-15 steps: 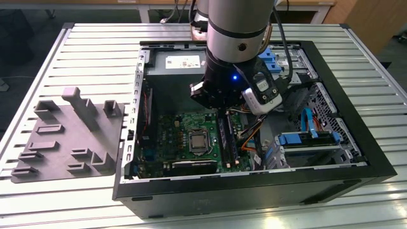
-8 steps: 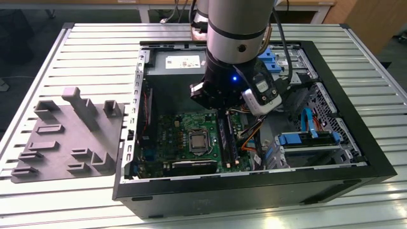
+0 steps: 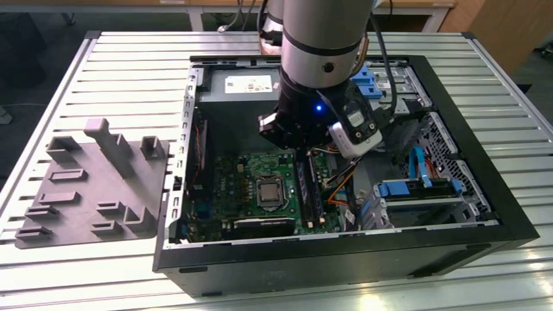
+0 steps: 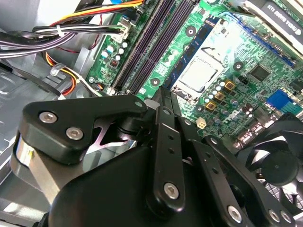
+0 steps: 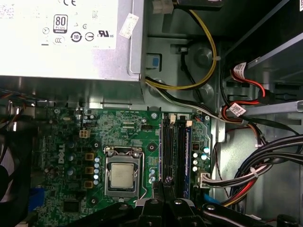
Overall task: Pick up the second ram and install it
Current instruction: 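Insert the second ram into the second slot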
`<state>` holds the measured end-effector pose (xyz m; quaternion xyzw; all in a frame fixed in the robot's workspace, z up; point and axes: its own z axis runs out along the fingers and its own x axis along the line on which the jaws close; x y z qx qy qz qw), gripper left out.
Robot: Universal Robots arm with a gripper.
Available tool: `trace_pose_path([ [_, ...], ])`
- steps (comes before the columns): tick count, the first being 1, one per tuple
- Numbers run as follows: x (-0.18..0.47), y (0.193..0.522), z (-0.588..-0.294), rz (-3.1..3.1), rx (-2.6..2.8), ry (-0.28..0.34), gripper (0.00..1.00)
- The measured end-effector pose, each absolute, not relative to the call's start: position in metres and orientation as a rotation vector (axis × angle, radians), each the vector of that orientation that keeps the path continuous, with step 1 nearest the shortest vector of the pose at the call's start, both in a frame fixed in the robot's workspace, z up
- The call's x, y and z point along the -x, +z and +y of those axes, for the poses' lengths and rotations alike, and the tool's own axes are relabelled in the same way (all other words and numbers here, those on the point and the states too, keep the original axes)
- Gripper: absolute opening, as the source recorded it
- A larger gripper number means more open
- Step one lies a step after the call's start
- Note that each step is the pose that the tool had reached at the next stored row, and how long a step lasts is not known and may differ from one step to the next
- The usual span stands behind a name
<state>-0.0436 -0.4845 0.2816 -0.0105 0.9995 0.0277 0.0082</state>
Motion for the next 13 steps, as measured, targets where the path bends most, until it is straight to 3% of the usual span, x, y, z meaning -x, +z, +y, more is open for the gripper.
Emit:
trace_pose_path([
  [13,0.043,0.2791,-0.4845,3.124,0.025,0.087,0.11],
])
